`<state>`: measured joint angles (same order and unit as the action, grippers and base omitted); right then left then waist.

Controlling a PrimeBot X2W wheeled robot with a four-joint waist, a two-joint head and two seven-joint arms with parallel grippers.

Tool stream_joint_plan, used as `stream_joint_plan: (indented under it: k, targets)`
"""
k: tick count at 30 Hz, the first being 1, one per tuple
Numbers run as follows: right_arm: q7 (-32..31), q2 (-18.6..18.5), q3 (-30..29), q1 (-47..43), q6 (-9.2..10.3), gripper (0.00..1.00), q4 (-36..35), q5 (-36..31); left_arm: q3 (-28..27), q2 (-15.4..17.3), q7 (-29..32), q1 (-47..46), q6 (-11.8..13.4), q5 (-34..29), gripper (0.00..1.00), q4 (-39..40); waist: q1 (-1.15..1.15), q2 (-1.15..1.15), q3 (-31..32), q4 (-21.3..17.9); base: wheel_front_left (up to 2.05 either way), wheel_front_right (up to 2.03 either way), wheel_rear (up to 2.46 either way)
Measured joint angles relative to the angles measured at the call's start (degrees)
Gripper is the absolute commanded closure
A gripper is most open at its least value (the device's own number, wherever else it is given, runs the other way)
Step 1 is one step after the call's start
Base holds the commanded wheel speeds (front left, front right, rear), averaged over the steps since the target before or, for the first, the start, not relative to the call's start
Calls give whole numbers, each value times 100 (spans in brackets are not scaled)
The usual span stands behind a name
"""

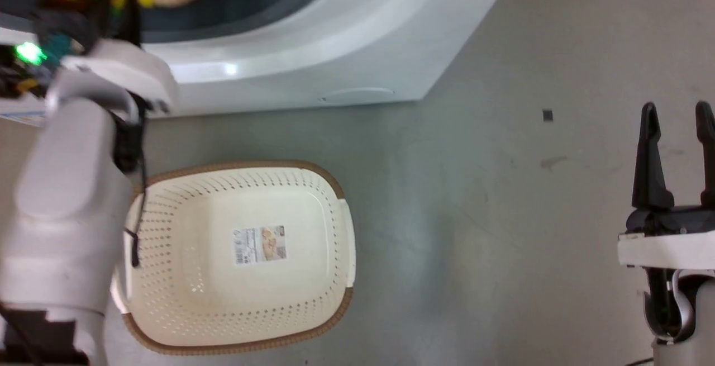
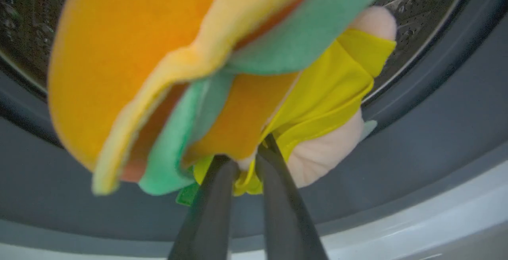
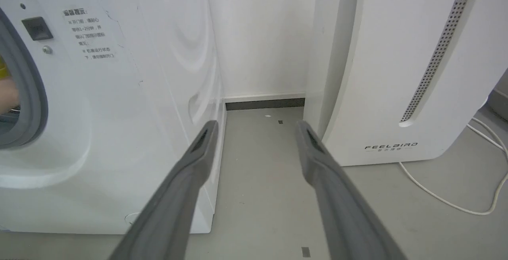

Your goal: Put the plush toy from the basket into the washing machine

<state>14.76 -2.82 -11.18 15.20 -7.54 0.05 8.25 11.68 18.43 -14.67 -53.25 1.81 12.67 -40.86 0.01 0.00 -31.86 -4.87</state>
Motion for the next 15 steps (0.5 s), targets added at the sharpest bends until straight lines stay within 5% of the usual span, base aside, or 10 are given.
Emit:
stream_joint_plan:
  k: [15]
  targets:
    - [0, 0, 185, 358, 0, 0, -64, 231, -480, 463, 0, -1267, -47, -205, 100, -344, 0, 0, -963, -548, 0, 0, 0]
